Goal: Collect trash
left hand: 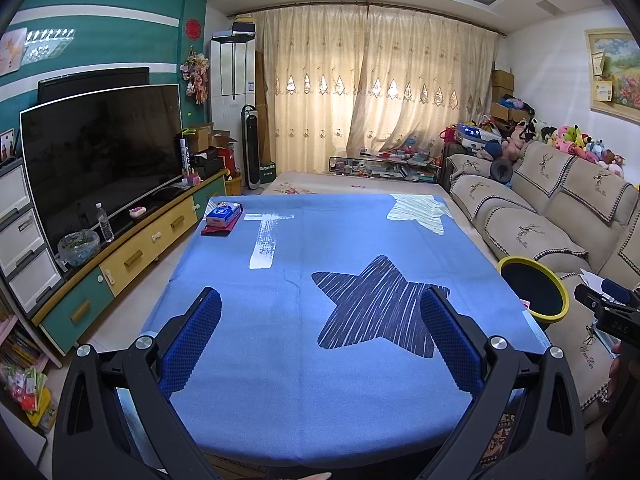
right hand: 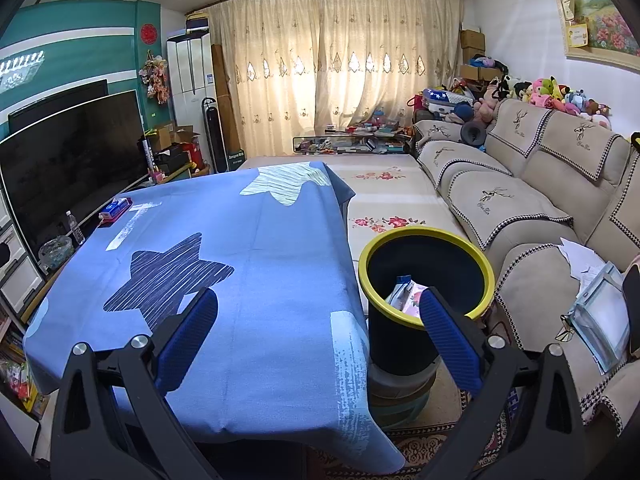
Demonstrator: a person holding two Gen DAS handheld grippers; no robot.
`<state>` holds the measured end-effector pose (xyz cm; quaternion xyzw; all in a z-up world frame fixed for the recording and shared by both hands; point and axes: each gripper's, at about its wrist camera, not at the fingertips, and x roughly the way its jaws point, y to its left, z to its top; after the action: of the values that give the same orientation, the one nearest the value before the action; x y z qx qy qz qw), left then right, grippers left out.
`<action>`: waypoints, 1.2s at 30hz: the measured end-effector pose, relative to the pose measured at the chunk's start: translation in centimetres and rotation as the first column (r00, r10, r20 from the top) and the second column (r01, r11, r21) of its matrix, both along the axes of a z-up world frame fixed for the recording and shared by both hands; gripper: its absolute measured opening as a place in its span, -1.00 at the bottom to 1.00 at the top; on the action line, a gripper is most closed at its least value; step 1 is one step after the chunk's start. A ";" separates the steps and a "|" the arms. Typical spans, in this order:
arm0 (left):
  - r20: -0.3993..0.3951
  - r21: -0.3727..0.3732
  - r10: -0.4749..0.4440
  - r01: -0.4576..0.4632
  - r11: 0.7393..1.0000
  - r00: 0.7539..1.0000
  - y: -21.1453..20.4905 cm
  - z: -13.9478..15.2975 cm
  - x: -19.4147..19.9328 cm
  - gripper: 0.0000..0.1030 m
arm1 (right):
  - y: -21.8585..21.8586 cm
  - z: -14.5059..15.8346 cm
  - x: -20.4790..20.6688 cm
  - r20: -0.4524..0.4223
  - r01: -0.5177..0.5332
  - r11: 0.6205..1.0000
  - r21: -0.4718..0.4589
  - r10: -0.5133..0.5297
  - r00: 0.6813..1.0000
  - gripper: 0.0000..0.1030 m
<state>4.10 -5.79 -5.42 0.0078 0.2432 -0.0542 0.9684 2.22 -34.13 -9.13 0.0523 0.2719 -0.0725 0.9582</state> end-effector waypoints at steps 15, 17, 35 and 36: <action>-0.003 -0.002 -0.007 0.007 1.000 1.000 0.1 -0.2 0.2 0.90 | 0.2 -0.1 0.0 -0.002 -0.003 1.000 0.001 0.003 1.000 0.86; -0.004 -0.003 -0.007 0.007 1.000 1.000 0.1 -0.3 0.3 0.90 | 0.1 -0.1 0.0 -0.002 -0.003 1.000 0.000 0.003 1.000 0.86; -0.008 -0.014 -0.022 0.022 1.000 1.000 0.1 -0.4 0.5 0.90 | 0.4 -0.5 0.0 -0.008 -0.007 1.000 0.000 0.007 1.000 0.86; -0.009 -0.015 -0.023 0.023 1.000 1.000 0.1 -0.5 0.5 0.91 | 0.3 -0.5 0.0 -0.007 -0.007 1.000 0.001 0.007 1.000 0.86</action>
<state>4.61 -5.73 -5.88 0.0030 0.2471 -0.0670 0.9667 2.27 -33.80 -9.62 0.0514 0.2754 -0.0693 0.9575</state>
